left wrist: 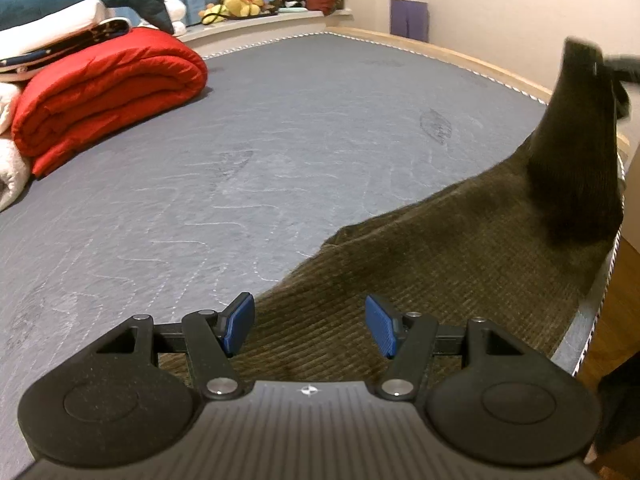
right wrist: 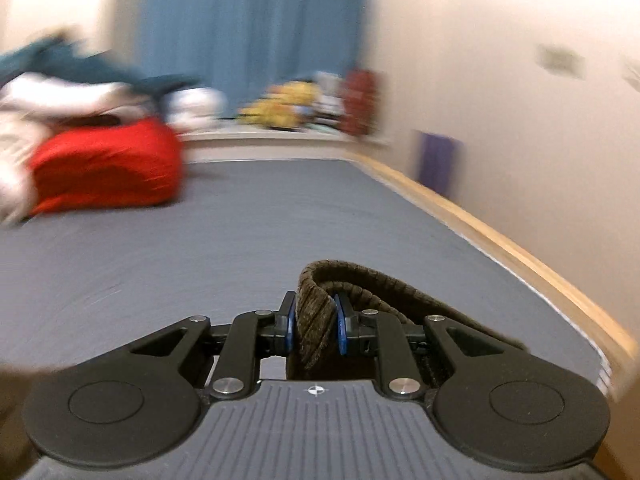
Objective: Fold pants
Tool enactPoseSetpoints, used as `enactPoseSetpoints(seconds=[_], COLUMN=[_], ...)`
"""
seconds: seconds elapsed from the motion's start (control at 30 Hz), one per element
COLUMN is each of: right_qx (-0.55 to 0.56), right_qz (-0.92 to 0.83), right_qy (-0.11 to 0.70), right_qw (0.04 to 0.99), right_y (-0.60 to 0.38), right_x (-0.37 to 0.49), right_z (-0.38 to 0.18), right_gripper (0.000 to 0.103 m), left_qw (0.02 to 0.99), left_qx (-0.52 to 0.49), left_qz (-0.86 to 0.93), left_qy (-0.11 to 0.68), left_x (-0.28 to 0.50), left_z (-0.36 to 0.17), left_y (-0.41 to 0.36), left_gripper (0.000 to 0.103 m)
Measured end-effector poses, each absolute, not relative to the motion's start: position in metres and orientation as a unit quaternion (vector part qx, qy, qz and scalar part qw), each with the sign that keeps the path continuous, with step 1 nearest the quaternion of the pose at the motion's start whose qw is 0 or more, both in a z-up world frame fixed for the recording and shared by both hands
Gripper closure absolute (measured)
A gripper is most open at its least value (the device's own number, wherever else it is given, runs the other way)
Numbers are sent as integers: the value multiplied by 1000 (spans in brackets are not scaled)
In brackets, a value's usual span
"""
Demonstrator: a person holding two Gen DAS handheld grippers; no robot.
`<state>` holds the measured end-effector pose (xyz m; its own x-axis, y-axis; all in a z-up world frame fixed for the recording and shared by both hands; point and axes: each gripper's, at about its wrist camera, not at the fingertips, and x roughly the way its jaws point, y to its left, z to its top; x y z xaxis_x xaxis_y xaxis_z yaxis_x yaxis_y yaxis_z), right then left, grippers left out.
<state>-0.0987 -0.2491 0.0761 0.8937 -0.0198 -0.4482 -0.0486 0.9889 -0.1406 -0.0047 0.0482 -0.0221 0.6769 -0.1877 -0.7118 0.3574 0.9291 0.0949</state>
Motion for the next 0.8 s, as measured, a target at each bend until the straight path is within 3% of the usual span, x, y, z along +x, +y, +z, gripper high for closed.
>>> enactPoseSetpoints(seconds=[0.1,0.23,0.37,0.47,0.57,0.7,0.8], right_qx=[-132,-192,-197,-164,-97,-13,42], right_qz=[110,257,308,298,249,151,38], right_qy=[238,329,364,340,300,265,251], right_qw=[956,888,856,877,916,952,966], right_y=[-163,-66,-38,-59,-110,-207,-309], right_x=[-119,-144,-163,-157,-140,-116,-97], right_z=[50,-15,-41,-25,-1,27,48], right_gripper=[83,73,69,67,57,55,54], left_qw=[911,910,910,910,909,892,866], left_qx=[93,77,67,70,59,46,97], left_qz=[-134,-118,-114,-117,-127,-228,-319], left_qy=[379,390,393,392,392,387,372], left_x=[-1,2,0,-1,4,4,-14], left_z=[-20,-20,-20,-22,-24,-26,-30], left_y=[61,76,82,84,81,50,8], left_gripper=[36,36,35,35,35,35,35])
